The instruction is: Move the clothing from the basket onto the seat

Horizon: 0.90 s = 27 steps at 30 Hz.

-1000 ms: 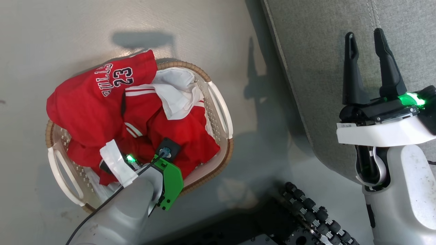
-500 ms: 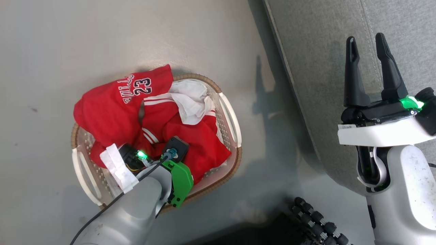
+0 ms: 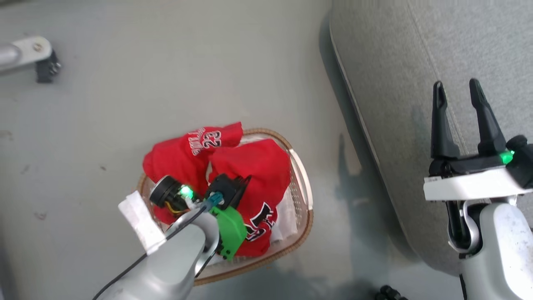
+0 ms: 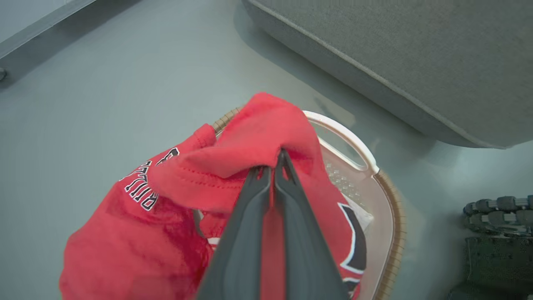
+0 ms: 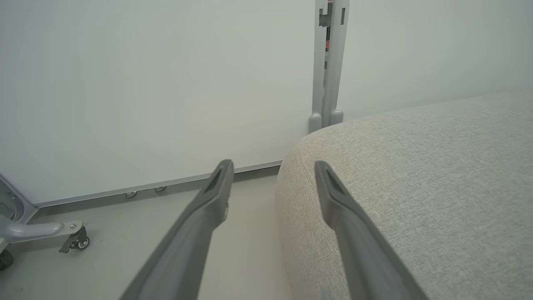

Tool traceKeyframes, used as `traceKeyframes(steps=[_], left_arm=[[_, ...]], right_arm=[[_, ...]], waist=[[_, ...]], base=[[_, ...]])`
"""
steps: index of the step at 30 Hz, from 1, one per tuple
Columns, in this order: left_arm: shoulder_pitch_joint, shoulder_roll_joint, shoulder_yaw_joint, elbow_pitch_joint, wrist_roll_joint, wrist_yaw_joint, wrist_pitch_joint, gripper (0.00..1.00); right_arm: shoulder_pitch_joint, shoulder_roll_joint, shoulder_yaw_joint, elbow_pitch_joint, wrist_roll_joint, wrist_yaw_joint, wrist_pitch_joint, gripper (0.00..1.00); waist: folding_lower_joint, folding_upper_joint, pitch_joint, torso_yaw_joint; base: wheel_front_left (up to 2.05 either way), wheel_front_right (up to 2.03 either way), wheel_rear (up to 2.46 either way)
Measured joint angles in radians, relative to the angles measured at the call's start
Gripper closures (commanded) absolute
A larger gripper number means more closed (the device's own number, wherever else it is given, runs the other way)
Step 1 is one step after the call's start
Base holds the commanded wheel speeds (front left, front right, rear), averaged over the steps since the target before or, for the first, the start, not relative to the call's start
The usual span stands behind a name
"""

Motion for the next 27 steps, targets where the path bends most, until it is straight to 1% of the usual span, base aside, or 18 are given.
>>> traceKeyframes(steps=[6, 10, 11, 15, 21, 27], left_arm=[[0.045, 0.087, -0.013, -0.079, 0.065, 0.002, 0.0, 1.0], [0.059, 0.127, -0.03, -0.115, 0.091, 0.001, 0.0, 1.0], [0.059, 0.132, -0.035, -0.124, 0.097, -0.001, 0.0, 1.0], [0.053, 0.16, -0.104, -0.144, 0.15, -0.011, 0.0, 1.0], [-0.002, 0.193, -0.188, -0.167, 0.23, -0.016, 0.018, 1.0], [-0.026, 0.211, -0.209, -0.193, 0.224, -0.02, 0.031, 1.0]], right_arm=[[0.053, 0.0, 0.001, 0.016, -0.022, 0.0, 0.0, 0.0], [0.093, 0.0, -0.001, 0.028, -0.025, 0.0, 0.0, 0.0], [0.1, 0.0, -0.002, 0.029, -0.026, 0.0, 0.0, 0.0], [0.128, 0.0, -0.004, 0.036, -0.031, 0.0, 0.0, 0.0], [0.148, 0.0, 0.0, 0.042, -0.032, 0.0, 0.0, 0.0], [0.167, 0.0, 0.004, 0.045, -0.03, 0.0, 0.0, 0.0]], waist=[[-0.0001, 0.0, -0.118, 0.03], [0.0, 0.0, -0.202, 0.045], [-0.0001, -0.0001, -0.22, 0.047], [-0.0001, 0.0, -0.299, 0.061], [-0.0001, 0.0, -0.397, 0.078], [-0.0001, -0.0001, -0.469, 0.091]], base=[[0.0, 0.0, 0.0], [0.0, 0.0, 0.0], [0.0, 0.0, 0.0], [0.0, 0.0, 0.0], [0.0, 0.0, 0.0], [0.0, 0.0, 0.0]])
